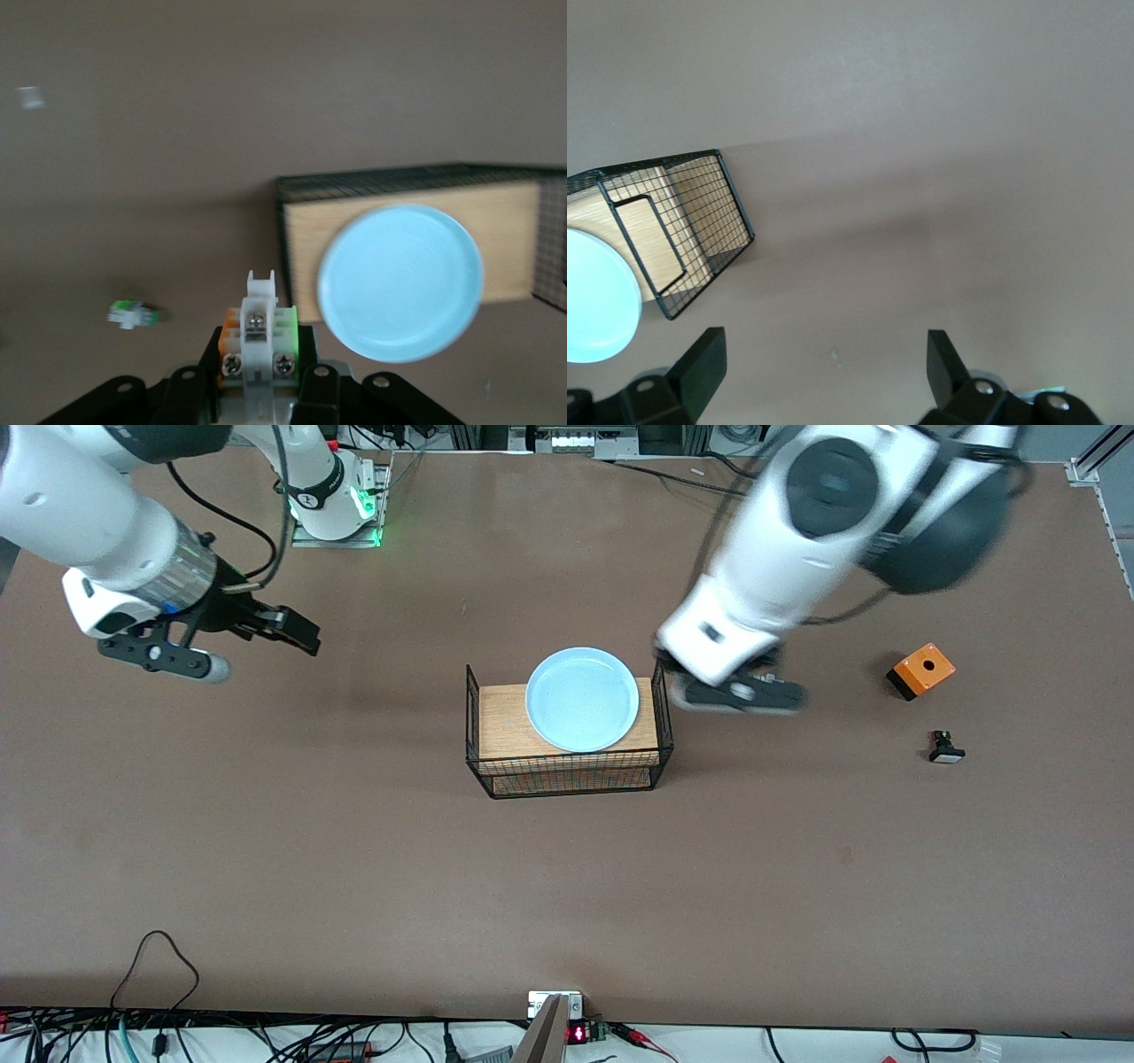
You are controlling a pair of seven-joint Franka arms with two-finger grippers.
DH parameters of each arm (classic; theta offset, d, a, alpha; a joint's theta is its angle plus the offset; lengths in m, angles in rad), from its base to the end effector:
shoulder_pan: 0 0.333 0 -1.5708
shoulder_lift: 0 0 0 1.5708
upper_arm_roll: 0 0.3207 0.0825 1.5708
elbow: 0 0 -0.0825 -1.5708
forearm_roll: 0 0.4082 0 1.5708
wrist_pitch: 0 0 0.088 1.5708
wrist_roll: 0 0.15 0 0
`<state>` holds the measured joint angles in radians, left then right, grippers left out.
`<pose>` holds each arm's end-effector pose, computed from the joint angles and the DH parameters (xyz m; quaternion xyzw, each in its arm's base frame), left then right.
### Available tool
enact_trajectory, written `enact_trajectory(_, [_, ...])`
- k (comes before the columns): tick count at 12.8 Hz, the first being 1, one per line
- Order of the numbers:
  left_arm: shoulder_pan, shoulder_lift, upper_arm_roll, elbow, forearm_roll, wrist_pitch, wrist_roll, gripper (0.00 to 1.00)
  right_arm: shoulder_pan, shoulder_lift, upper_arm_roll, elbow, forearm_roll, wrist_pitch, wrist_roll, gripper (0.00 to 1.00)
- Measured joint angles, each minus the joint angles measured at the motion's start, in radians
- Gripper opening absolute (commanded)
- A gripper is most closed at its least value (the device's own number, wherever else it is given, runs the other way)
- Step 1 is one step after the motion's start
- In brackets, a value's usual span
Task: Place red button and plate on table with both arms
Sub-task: 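Carry the button toward the orange box while the right gripper reaches the plate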
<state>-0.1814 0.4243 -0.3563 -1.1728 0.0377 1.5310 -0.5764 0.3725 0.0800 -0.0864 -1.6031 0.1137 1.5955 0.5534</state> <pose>0.6197 -0.3074 0.5214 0.9978 0.0328 -0.0455 0.0346 0.5679 0.1861 0.5262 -0.9882 0.1368 0.0615 0.0309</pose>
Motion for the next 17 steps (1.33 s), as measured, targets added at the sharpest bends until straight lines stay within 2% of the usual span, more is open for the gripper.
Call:
enact_trajectory(2, [0.123,0.001,0.0,0.001,-0.003,-0.051,0.065,0.0,0.025,0.015,0.0,0.006,0.0,0.0,0.053,1.0])
enact_trajectory(4, [0.199,0.002,0.001,0.001,-0.003,-0.076,0.118,0.0,0.042,0.023,0.0,0.007,0.0,0.0,0.117,1.0])
enact_trajectory(9, [0.299,-0.002,-0.003,0.003,-0.004,-0.09,0.154,0.0,0.123,0.044,0.0,0.007,-0.008,0.043,0.291,1.0])
enact_trajectory(13, [0.373,-0.011,0.002,0.001,-0.003,-0.095,0.356,0.0,0.242,0.091,0.002,0.008,-0.095,0.118,0.456,1.0])
enact_trajectory(14, [0.385,-0.017,0.01,-0.012,-0.003,-0.099,0.404,0.0,0.267,0.108,0.003,0.009,-0.103,0.15,0.473,1.0])
enact_trajectory(17, [0.398,-0.028,0.101,-0.089,-0.003,-0.097,0.517,0.0,0.305,0.159,0.003,0.037,-0.107,0.19,0.482,1.0])
